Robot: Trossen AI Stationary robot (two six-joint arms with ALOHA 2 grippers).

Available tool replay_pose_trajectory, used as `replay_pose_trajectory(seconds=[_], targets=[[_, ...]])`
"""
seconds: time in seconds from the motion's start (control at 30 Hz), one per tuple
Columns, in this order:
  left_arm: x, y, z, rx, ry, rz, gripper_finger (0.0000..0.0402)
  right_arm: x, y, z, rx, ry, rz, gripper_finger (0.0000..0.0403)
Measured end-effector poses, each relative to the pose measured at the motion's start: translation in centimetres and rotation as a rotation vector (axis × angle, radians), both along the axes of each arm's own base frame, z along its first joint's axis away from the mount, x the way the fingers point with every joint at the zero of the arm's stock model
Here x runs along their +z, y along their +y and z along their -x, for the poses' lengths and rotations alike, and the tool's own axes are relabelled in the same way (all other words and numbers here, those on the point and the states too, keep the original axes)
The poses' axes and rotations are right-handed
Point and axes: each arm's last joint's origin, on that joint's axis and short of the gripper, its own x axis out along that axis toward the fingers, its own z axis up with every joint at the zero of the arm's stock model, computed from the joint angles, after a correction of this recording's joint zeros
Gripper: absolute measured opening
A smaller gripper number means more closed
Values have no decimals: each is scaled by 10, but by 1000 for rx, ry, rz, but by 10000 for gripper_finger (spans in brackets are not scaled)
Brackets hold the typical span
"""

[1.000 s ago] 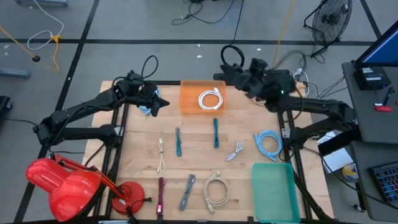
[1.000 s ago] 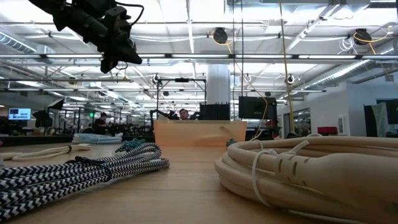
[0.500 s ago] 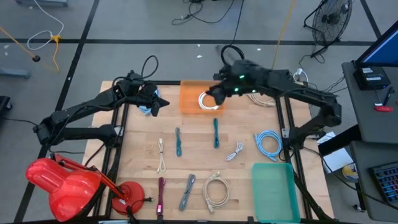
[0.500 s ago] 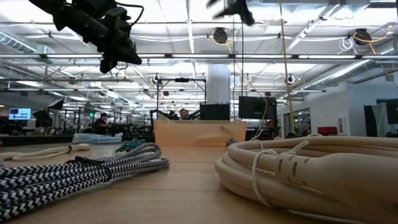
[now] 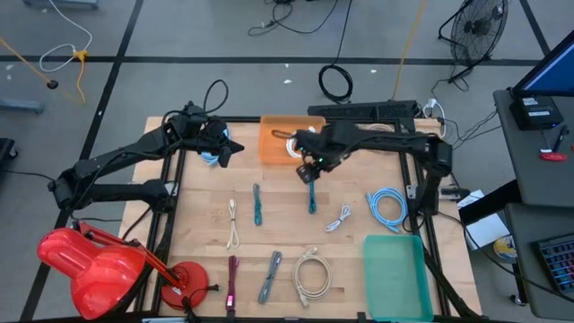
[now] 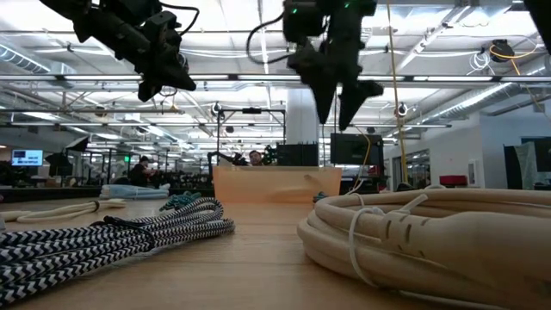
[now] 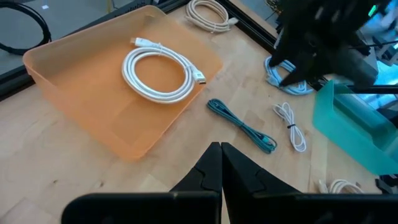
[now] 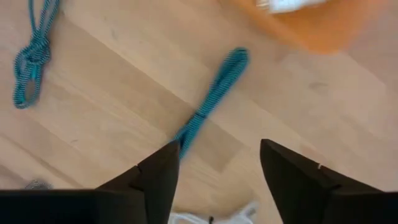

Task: Pick & Place USB Port
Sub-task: Put the small right blue charger cable into the green bin

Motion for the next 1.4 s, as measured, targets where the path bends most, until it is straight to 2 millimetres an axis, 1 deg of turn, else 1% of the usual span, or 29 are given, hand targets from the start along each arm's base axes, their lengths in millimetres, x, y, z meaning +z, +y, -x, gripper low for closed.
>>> replay_pose_trajectory(seconds=[0.1,0.23,0.33,0.47,0.63,0.83,0.93,1.17,1.3,1.4], targets=[[0,0,0,0,0,1,1,-20,6,-12,-3,30,-32,244],[0,0,0,0,1,1,1,-37,10,-21,-62,66,-59,265],[0,0,0,0,2,2,2,-43,9,-22,-82,97,-32,275],[0,0,0,1,3,3,1,-42,8,-24,-102,82,20,275],[-1,0,0,2,4,8,1,-49,6,-26,-148,51,38,265],[-1,-1,0,-3,6,15,1,-76,10,-17,-191,90,-3,248],[-1,-3,-1,-9,6,15,4,-87,11,-16,-211,75,-29,238],[-1,-3,-2,-13,6,14,4,-103,15,-18,-221,1,-53,216],[-1,-3,-1,-11,7,19,2,-111,16,-14,-234,9,-56,202],[-1,-4,-1,-11,13,23,3,-116,17,-10,-244,28,-56,183]])
